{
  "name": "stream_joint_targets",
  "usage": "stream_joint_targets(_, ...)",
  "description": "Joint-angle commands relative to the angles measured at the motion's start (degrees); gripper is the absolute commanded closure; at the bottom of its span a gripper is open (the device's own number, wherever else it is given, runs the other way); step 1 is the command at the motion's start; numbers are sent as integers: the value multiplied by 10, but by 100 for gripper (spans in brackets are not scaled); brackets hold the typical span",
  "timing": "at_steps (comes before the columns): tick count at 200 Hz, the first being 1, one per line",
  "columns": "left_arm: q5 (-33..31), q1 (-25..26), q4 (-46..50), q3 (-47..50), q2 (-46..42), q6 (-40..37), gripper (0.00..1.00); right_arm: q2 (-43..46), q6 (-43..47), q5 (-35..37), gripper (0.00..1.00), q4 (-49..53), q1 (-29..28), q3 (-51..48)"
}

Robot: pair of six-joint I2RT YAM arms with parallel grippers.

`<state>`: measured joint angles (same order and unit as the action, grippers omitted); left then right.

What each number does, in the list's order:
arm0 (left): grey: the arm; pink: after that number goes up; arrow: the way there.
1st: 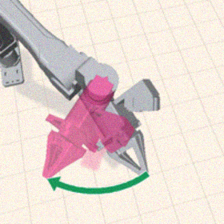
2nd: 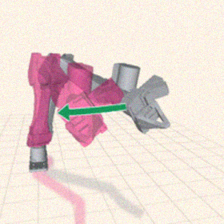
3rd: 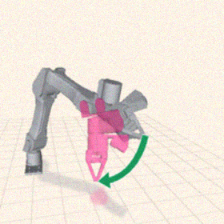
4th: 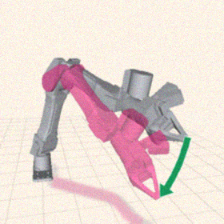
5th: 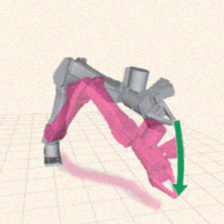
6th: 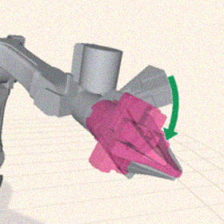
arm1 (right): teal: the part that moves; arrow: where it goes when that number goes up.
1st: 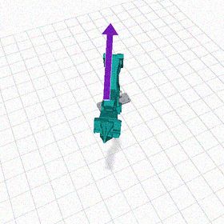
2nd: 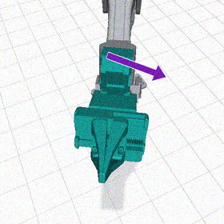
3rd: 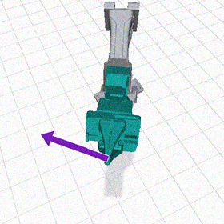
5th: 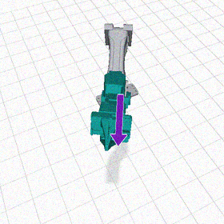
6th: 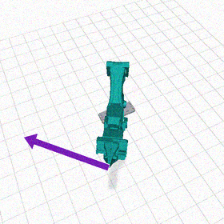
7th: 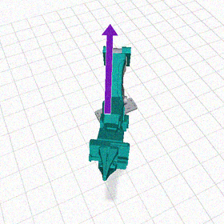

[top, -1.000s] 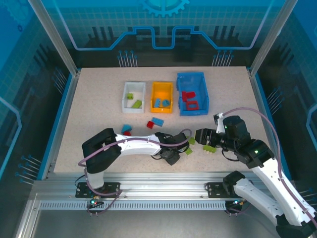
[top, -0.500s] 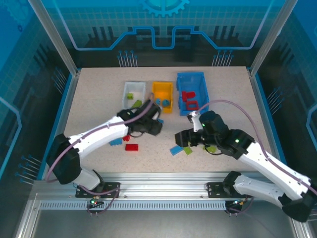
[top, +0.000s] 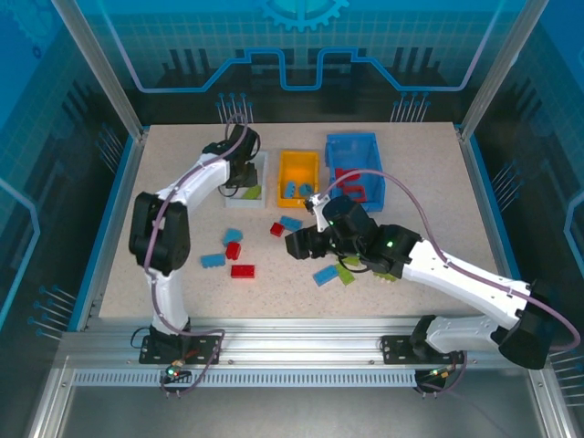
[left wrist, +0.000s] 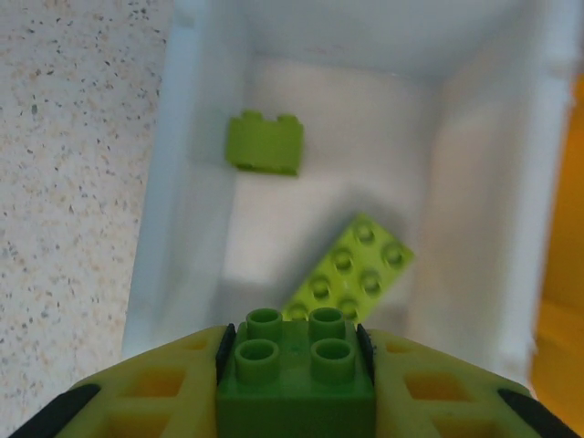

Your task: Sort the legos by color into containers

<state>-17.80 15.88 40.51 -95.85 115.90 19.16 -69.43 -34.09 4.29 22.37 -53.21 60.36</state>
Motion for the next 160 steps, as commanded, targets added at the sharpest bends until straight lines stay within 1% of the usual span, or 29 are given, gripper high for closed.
stream_joint_targets(1, -51, -2, 47, -69, 44, 10, 69, -8, -3, 19, 30, -22, -6, 22)
stream_joint_targets(24, -63, -3, 65, -106, 83, 13, 66, -12, -5, 17, 30, -23, -7, 21)
stream_joint_targets(46, -60, -2, 68, -108, 97, 22, 60, -13, -6, 17, 30, -23, -7, 16)
stream_joint_targets(52, -58, -2, 69, -106, 97, 25, 56, -14, -7, 18, 30, -21, -6, 16)
stream_joint_targets(61, -54, -2, 69, -101, 95, 28, 46, -17, -6, 19, 29, -15, -5, 16)
stream_joint_targets(73, -52, 1, 69, -93, 86, 29, 40, -21, -3, 20, 28, -9, -3, 16)
stream_joint_targets(87, -45, 5, 62, -79, 62, 31, 37, -24, 4, 20, 28, -3, 5, 14)
stream_joint_targets(113, -25, 18, 62, -59, 9, 45, 35, -48, 52, 27, 26, 30, 35, 18)
stream_joint_targets(135, -3, 34, 56, -26, -54, 71, 34, -107, 132, 29, 25, 76, 66, 40)
stream_joint_targets(160, 20, 57, 36, 44, -147, 106, 32, -195, 220, 31, 26, 112, 88, 80)
